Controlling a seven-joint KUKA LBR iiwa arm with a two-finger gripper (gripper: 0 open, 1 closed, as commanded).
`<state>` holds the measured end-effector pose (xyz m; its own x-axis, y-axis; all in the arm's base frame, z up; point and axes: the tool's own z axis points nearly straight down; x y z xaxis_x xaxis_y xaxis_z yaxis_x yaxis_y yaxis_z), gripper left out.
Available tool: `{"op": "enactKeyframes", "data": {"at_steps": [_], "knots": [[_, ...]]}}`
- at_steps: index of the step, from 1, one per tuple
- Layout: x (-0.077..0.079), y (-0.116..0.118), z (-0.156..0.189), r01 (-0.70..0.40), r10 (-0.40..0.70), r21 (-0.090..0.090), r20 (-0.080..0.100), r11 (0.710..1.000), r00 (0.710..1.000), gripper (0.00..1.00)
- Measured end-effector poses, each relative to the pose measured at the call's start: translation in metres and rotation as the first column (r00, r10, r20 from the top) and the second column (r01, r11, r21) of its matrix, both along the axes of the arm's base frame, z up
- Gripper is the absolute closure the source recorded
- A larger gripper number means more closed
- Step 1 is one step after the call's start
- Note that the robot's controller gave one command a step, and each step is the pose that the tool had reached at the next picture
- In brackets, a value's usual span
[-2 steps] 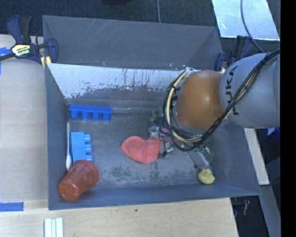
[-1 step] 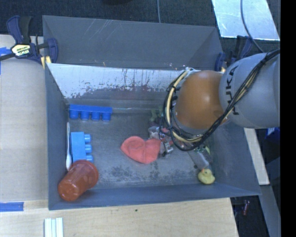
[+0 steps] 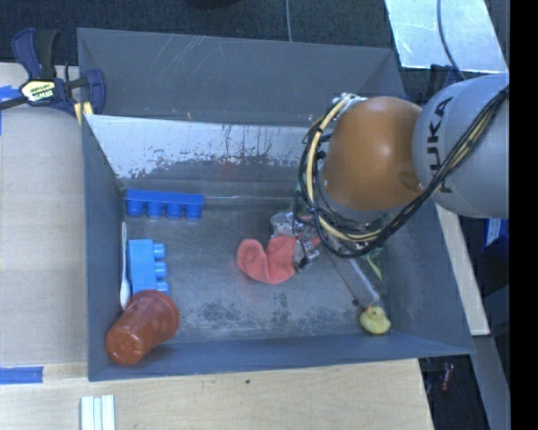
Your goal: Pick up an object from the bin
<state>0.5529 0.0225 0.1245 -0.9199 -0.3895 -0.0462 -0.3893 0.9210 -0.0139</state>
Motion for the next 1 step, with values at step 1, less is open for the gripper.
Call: {"op": "enactKeyframes", "data": {"at_steps": [1], "knots": [[-0.0004, 0.0338, 0.0844, 0.045, -0.045, 0.003, 0.000, 0.999, 0.999, 1.00]]}}
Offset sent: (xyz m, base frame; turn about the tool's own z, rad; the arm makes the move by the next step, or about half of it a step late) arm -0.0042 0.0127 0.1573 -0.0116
